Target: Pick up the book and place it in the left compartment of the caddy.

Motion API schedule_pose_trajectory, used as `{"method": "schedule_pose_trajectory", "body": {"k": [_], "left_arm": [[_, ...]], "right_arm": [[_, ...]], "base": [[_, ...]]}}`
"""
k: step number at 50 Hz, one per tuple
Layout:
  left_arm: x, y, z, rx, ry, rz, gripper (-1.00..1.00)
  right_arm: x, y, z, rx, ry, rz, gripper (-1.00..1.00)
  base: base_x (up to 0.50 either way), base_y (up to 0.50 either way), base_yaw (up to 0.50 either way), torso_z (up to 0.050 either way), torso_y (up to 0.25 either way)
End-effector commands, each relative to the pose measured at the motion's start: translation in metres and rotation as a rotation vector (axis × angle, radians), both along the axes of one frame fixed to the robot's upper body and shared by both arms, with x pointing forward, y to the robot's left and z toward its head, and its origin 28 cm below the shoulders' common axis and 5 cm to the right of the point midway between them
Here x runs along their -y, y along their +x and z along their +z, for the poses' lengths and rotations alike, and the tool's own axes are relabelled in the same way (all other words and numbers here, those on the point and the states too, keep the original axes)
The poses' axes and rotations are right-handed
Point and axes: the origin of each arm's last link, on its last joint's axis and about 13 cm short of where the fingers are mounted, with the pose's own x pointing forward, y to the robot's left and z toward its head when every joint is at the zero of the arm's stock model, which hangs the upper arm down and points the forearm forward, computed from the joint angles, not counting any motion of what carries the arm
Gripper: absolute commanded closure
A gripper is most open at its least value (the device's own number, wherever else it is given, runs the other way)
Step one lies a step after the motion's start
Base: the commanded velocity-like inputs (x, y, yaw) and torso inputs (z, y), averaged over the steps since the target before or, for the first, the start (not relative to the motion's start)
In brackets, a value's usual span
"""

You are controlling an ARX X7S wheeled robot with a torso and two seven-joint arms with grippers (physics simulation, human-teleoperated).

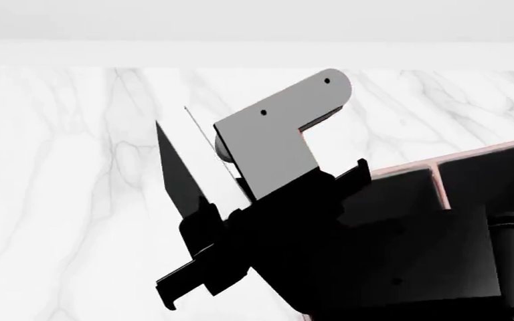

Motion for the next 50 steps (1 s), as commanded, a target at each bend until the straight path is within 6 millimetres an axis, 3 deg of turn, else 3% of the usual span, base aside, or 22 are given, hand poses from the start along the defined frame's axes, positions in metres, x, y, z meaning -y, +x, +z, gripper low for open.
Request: {"method": "schedule_pose_trajectory", "body": {"k": [1,19,50], "left_arm": [[0.0,0.001,-0.001,-0.001,0.002,0.0,-1.0],[0.001,-0.001,0.0,0.003,0.005,0.001,-1.0],[0.002,0.001,-0.002,-0.005,0.013,0.002,-1.0]], "right_arm": [[0.009,-0.028,0.014,0.083,-0.041,-0.034,1.0],[0.028,-0.068,0.018,0.105,-0.072,-0.117,1.0],[0.065,-0.075,0.023,0.102,-0.02,-0.247,1.0]], "base": [[0.0,0.0,0.0,0.0,0.0],[0.0,0.0,0.0,0.0,0.001],[0.0,0.0,0.0,0.0,0.001]]}}
